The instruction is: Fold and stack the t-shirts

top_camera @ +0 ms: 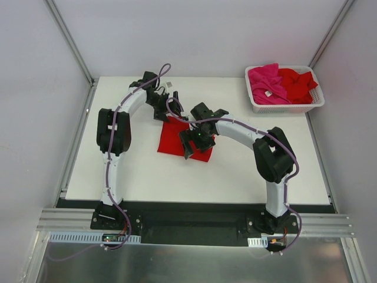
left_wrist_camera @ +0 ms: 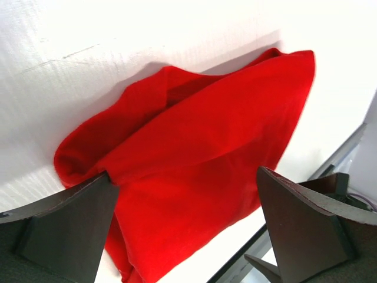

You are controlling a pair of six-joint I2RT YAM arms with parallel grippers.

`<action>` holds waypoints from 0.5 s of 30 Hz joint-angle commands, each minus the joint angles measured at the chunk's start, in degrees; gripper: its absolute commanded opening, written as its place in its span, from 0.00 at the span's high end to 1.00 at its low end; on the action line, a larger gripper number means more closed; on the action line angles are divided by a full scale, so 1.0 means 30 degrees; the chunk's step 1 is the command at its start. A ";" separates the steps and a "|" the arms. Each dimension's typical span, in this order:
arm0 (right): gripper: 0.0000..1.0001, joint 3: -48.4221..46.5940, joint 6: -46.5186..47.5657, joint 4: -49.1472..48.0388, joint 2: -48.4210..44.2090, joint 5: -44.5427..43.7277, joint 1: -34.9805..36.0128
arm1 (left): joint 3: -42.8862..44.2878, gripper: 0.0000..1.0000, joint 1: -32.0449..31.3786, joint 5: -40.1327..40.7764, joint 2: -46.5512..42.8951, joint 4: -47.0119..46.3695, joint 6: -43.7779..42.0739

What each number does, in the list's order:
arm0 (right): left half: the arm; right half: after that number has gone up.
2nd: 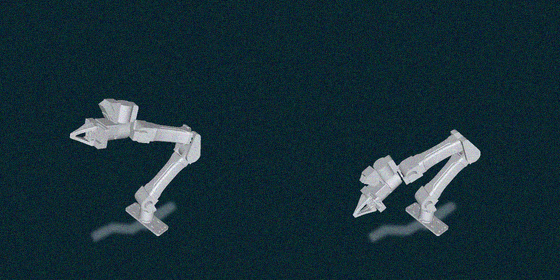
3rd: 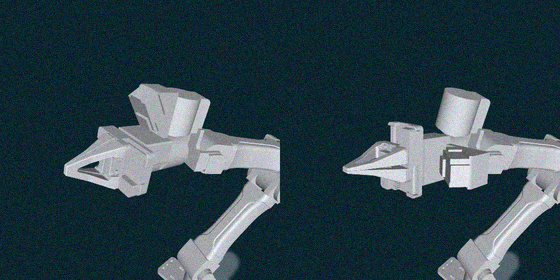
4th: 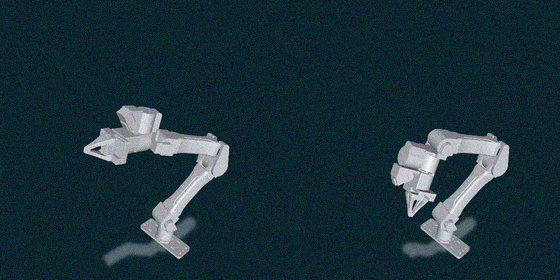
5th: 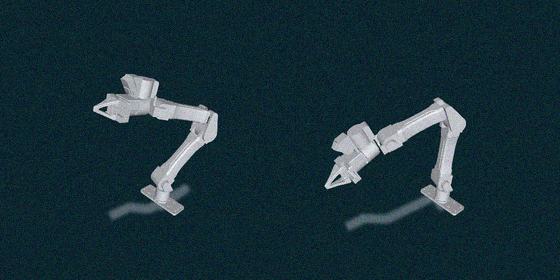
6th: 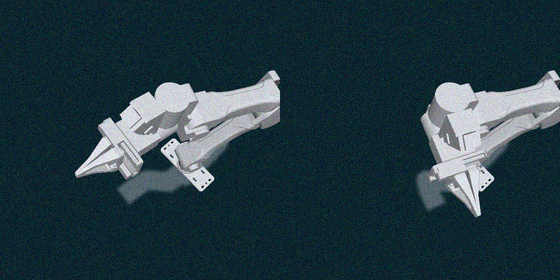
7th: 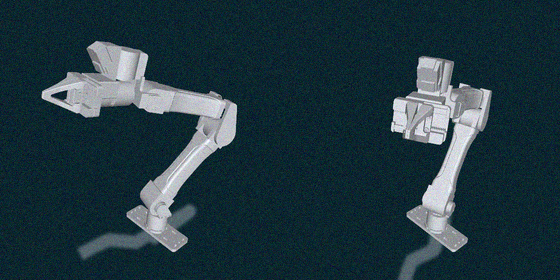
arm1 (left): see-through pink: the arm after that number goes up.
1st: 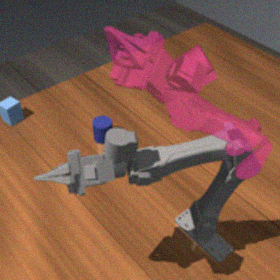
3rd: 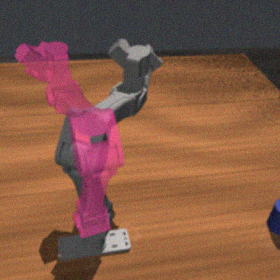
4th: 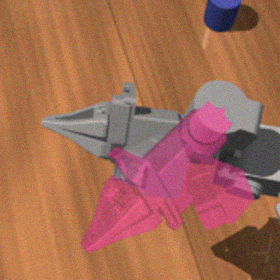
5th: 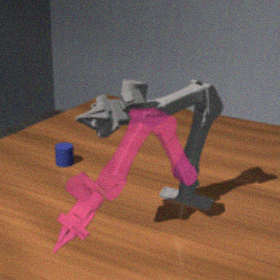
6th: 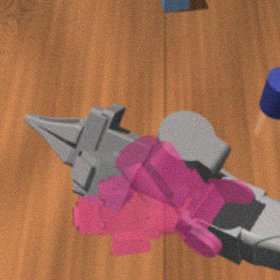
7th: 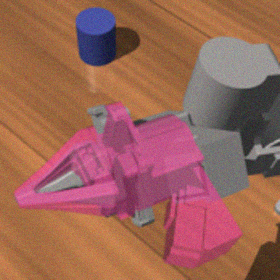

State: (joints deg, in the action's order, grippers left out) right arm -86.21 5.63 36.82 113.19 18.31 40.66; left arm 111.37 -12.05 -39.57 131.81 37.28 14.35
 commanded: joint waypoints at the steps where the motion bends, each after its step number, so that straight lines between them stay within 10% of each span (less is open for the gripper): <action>1: 0.04 -0.0061 0.0263 0.0676 -0.0053 0.0080 0.0098 | 0.0144 0.01 0.0004 0.1353 -0.0371 0.0142 -0.0417; 15: 0.04 -0.0705 0.0321 0.0881 0.0152 -0.0008 0.0273 | -0.1469 0.01 0.0766 0.6304 -0.3857 0.1577 -0.1531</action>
State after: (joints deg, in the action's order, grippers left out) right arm -86.24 5.65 37.39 113.34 18.28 40.88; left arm 107.55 -10.98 -26.28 126.50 39.57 11.97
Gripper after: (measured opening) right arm 0.960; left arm 0.993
